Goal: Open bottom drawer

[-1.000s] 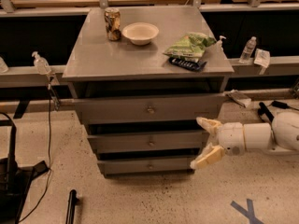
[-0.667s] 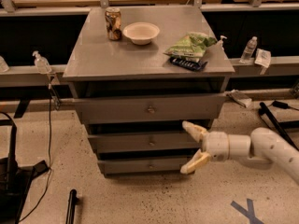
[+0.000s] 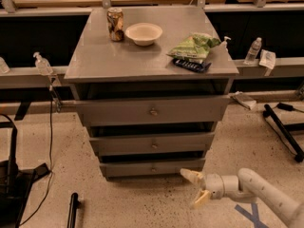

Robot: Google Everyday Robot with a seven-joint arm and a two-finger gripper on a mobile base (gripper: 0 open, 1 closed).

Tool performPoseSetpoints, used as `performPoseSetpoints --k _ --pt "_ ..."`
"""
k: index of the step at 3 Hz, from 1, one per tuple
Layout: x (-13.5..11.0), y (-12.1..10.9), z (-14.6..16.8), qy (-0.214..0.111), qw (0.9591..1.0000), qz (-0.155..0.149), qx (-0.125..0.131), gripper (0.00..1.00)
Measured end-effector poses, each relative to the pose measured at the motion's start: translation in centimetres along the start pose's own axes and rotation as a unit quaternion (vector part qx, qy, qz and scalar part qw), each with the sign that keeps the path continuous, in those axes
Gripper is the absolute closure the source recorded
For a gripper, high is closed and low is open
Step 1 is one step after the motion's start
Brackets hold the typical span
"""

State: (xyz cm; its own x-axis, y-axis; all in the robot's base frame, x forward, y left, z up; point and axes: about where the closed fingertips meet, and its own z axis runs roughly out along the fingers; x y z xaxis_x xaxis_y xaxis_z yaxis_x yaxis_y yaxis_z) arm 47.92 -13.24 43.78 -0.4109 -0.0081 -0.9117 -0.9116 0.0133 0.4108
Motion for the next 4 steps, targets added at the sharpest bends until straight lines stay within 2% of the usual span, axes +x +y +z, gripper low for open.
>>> performPoseSetpoints --k 1,2,3,4 --pt "5.3 0.0 0.4 -0.013 0.999 0.041 -0.006 0.0" --pt "5.3 0.1 0.7 -0.015 0.999 0.042 -0.008 0.0" --pt "5.3 -0.1 1.5 0.016 0.9997 0.008 0.014 0.0" --pt "6.0 -3.0 2.5 0.086 0.992 -0.067 0.064 0.0"
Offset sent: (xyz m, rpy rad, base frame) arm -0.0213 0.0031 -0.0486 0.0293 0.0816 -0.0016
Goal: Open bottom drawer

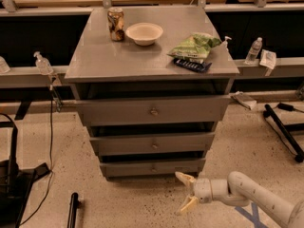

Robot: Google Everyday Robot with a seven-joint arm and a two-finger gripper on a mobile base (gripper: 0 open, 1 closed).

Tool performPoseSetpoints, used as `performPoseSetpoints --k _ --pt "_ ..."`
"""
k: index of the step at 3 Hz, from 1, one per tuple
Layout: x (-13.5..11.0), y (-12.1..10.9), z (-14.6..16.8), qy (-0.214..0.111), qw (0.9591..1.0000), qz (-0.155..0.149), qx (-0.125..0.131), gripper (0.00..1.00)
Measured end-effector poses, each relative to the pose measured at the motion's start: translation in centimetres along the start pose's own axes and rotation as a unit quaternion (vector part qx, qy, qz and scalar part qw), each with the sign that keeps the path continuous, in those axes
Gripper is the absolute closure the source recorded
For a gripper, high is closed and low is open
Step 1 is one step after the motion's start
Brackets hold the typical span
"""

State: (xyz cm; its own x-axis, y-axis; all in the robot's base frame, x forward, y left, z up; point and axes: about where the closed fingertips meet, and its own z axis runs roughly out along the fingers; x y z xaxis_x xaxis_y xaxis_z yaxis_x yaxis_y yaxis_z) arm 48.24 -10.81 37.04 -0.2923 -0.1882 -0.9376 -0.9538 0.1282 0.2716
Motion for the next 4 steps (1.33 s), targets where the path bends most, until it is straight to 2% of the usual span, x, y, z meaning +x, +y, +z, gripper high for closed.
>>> performPoseSetpoints --k 1,2,3,4 --pt "-0.1 -4.3 0.0 0.082 0.9929 -0.067 0.053 0.0" --pt "0.3 -7.8 -0.5 0.124 0.9819 -0.089 0.112 0.0" --pt "0.3 -7.8 -0.5 0.124 0.9819 -0.089 0.112 0.0" --pt "2.7 -10.5 0.1 0.141 0.9755 -0.112 0.127 0.0"
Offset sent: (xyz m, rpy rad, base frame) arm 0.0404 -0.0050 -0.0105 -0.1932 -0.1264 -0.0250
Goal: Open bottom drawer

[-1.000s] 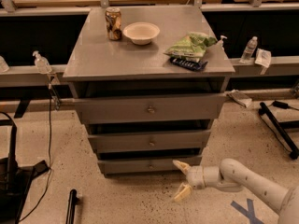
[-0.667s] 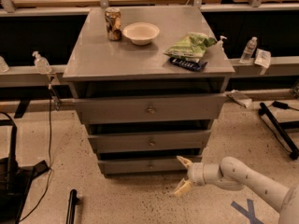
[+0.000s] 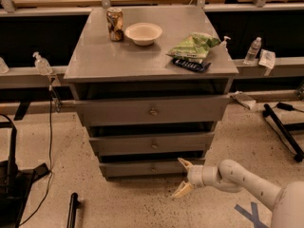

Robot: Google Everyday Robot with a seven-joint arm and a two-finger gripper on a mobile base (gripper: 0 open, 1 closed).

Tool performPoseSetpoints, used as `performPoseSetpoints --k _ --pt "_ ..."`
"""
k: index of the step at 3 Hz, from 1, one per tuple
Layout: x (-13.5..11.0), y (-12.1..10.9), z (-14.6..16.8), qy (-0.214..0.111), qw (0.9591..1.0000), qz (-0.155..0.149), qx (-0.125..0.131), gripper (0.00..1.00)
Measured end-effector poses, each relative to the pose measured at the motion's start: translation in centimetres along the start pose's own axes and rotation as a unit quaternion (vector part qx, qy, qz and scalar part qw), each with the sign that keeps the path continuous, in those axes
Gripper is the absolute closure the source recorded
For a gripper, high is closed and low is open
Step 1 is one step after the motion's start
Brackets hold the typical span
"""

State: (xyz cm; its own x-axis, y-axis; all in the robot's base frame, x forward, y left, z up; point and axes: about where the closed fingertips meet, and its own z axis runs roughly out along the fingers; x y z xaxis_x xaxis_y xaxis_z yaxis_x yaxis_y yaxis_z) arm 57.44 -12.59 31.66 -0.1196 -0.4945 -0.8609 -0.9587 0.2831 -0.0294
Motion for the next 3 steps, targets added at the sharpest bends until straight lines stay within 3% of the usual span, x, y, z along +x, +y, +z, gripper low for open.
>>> performPoseSetpoints --k 1,2,3 --pt "2.5 -1.0 2.7 0.028 0.9982 -0.047 0.023 0.0" --pt "4.8 -2.4 4.6 0.067 0.9927 -0.085 0.053 0.0" --pt "5.4 -3.4 6.0 0.099 0.9853 -0.113 0.081 0.0"
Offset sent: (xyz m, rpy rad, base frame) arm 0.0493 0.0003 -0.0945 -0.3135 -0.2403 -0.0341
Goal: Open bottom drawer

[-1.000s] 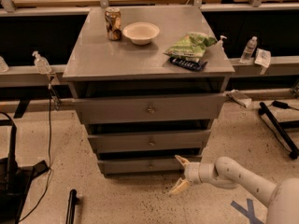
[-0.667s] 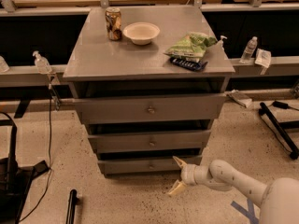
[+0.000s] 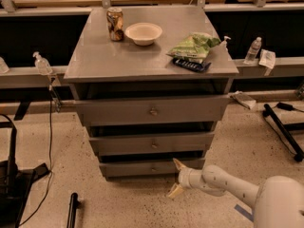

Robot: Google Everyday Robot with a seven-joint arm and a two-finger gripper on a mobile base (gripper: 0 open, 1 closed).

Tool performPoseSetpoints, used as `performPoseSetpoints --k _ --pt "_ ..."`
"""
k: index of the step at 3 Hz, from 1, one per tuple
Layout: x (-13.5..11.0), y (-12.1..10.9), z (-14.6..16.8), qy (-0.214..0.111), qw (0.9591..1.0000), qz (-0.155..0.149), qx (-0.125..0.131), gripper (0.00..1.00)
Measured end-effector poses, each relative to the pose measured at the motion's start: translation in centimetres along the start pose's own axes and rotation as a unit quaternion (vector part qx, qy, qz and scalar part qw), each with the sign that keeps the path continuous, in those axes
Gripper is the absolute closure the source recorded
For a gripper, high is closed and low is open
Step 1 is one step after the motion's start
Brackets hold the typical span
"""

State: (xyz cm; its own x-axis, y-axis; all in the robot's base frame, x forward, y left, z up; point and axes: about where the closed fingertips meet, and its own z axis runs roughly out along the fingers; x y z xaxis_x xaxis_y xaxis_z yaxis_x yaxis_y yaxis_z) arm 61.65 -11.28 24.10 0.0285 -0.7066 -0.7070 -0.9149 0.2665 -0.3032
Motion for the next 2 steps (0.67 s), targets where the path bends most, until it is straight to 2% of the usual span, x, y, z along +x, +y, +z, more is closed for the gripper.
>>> performPoseSetpoints --k 1,2 --pt "0.5 -1.8 1.5 0.038 0.9989 -0.015 0.024 0.0" --pt "2.2 -2.9 2.9 0.045 0.9983 -0.009 0.036 0.0"
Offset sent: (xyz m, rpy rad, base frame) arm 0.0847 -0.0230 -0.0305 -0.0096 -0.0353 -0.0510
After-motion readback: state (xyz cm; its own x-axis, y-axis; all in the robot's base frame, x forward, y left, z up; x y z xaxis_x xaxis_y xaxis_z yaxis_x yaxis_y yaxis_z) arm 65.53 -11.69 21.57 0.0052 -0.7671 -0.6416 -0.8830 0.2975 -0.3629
